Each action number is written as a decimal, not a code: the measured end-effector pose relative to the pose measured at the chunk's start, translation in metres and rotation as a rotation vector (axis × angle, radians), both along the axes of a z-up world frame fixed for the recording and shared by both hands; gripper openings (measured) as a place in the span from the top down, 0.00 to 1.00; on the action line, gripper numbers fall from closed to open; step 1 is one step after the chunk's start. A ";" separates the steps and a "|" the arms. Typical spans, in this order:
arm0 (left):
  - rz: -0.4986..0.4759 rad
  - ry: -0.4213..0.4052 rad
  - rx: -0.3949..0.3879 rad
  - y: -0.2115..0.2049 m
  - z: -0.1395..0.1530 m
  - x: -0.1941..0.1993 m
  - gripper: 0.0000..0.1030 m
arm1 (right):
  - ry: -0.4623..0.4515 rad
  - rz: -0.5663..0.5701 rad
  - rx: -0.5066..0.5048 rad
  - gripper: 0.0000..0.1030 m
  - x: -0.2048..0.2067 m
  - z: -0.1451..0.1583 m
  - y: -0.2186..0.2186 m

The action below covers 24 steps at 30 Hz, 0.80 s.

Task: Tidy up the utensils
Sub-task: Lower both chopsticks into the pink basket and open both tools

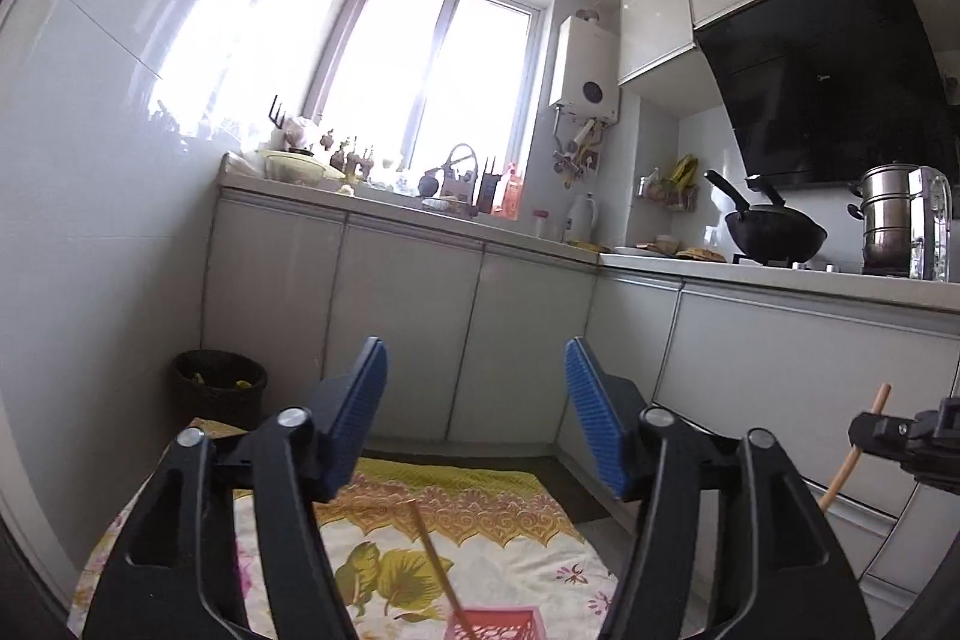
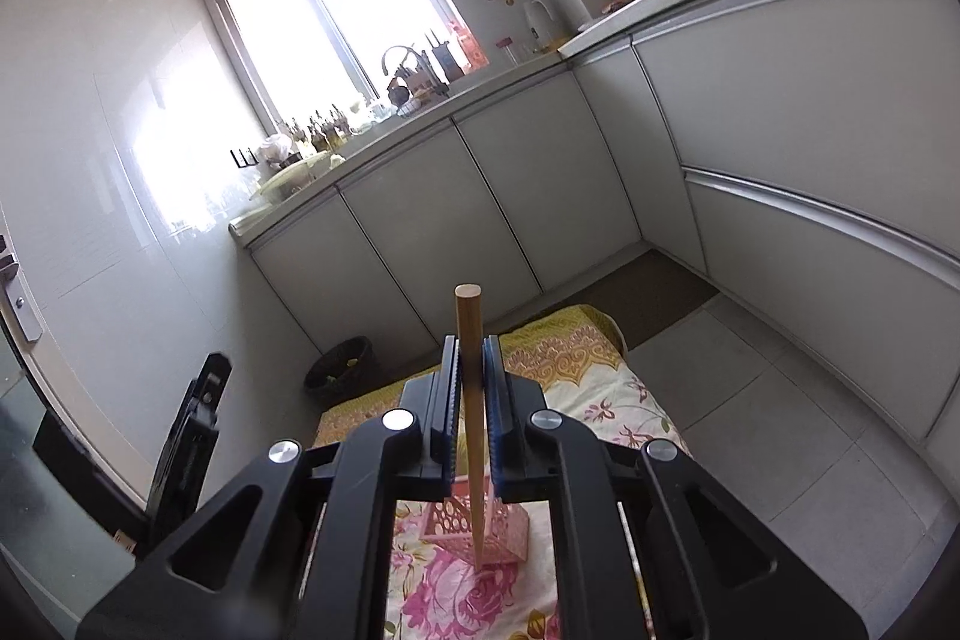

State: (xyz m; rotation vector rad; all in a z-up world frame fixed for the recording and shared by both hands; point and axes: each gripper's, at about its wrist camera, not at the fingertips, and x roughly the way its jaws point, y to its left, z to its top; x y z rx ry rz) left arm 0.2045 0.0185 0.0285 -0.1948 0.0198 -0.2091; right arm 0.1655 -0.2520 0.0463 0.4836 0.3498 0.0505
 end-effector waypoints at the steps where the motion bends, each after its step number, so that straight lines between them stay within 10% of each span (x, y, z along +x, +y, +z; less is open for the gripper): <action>1: 0.000 0.017 -0.007 0.008 0.002 -0.006 0.41 | -0.014 0.000 -0.004 0.92 0.003 0.005 0.002; 12: 0.167 0.207 0.027 0.069 -0.005 -0.034 0.41 | -0.093 -0.005 -0.117 0.92 0.054 0.014 0.046; 20: 0.179 0.250 -0.011 0.091 -0.013 -0.029 0.41 | -0.019 0.012 -0.198 0.92 0.090 -0.041 0.075; 24: 0.186 0.265 -0.010 0.094 -0.017 -0.029 0.37 | 0.057 0.019 -0.199 0.75 0.103 -0.075 0.080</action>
